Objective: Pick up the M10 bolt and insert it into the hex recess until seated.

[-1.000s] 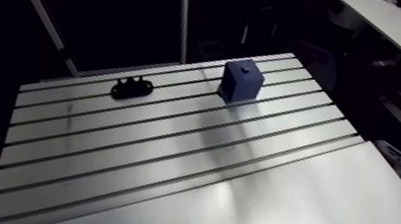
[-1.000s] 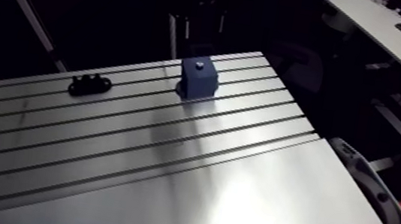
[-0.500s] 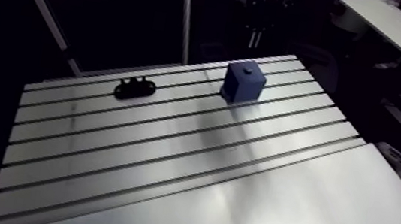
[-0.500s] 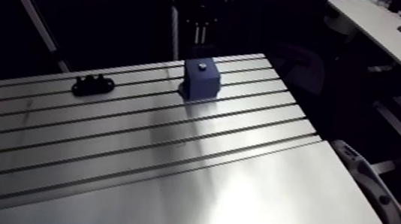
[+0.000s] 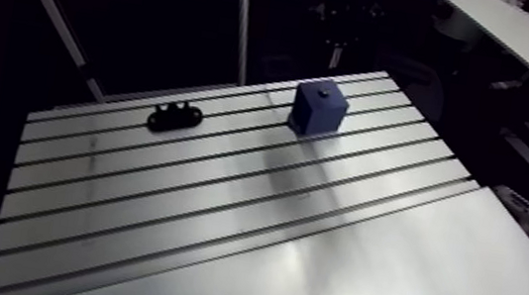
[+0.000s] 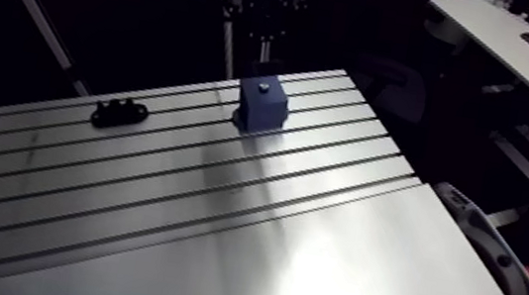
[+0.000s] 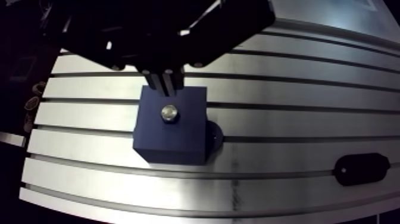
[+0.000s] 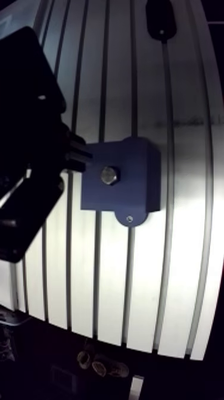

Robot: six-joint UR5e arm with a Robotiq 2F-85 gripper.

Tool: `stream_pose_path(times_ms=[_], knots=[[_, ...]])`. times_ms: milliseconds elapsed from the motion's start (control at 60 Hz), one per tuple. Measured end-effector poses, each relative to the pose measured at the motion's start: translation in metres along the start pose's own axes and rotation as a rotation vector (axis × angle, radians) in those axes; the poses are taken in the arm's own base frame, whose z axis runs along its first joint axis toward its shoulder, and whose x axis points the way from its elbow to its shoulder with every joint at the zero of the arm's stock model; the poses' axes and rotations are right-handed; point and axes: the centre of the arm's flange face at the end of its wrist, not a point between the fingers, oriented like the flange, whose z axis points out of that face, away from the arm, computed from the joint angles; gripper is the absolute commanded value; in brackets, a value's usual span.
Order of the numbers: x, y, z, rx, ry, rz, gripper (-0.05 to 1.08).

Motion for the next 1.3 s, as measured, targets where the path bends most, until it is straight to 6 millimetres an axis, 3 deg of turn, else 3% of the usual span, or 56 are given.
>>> stream_pose_path(times_ms=[1300], knots=[[-0.001,0.008,0.03,-0.01,0.02,-0.028,1.07]])
